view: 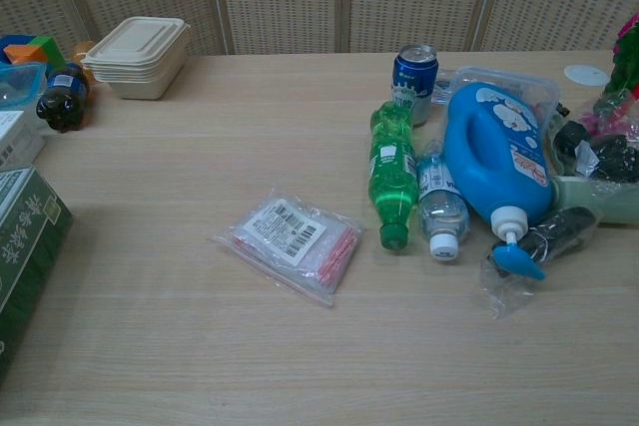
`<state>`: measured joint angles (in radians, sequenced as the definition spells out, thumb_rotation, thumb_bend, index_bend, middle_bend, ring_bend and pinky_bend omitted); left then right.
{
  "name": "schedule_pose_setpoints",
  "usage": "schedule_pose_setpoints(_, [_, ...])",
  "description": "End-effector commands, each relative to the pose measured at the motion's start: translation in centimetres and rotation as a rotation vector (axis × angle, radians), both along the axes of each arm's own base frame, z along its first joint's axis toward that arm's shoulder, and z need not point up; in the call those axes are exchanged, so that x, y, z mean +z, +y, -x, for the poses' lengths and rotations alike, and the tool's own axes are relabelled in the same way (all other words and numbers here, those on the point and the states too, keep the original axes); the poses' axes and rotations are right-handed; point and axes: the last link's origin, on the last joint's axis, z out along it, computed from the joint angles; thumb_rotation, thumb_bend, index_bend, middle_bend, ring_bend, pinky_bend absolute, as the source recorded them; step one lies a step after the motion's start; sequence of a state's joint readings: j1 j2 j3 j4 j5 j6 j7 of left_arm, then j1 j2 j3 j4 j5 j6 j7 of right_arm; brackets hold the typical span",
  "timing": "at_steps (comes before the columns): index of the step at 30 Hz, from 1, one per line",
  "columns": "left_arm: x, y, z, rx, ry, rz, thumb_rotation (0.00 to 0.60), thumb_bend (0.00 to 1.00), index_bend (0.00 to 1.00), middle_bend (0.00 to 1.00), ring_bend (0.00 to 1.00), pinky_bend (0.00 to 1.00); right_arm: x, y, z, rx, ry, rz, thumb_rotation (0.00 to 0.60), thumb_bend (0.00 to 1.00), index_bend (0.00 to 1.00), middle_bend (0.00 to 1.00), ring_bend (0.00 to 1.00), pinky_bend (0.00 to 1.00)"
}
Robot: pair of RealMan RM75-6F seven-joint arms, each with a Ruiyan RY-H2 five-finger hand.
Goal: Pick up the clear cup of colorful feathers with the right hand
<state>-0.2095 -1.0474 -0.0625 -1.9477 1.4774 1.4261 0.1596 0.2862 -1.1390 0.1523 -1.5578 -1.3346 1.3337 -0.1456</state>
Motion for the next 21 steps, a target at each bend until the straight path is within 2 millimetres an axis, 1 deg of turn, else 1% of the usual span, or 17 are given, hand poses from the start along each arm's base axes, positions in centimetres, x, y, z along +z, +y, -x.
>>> schedule_pose_setpoints(1, [-0.1, 0.1, 0.1, 0.005, -0.003, 0.007, 0.600, 0.26, 0.00, 0.00, 0.00, 0.00, -0.1, 0.0, 0.0, -0.002, -0.006, -0.002, 0.391, 0.13, 0.08, 0.10, 0.00, 0.00])
schedule_pose_setpoints(7, [0.4, -0.1, -0.3, -0.006, -0.009, 0.001, 0.600, 0.26, 0.00, 0.00, 0.00, 0.00, 0.0, 0.2, 0.0, -0.005, -0.039, -0.008, 0.390, 0.13, 0.07, 0.10, 0.00, 0.00])
schedule_pose_setpoints(13, [1.1, 0.1, -0.6, -0.013, -0.003, 0.002, 0.600, 0.26, 0.00, 0.00, 0.00, 0.00, 0.0, 0.1, 0.1, -0.007, -0.038, -0.026, 0.390, 0.13, 0.06, 0.07, 0.00, 0.00])
schedule_pose_setpoints(17, [1.6, 0.8, -1.1, -0.028, 0.002, 0.010, 0.600, 0.26, 0.00, 0.00, 0.00, 0.00, -0.6, -0.8, -0.2, 0.007, -0.026, -0.065, 0.392, 0.13, 0.05, 0.06, 0.00, 0.00])
schedule_pose_setpoints(21, [1.9, 1.6, -1.5, -0.042, 0.006, 0.021, 0.600, 0.26, 0.00, 0.00, 0.00, 0.00, -1.5, -2.3, -0.8, 0.018, -0.035, -0.102, 0.393, 0.13, 0.05, 0.05, 0.00, 0.00])
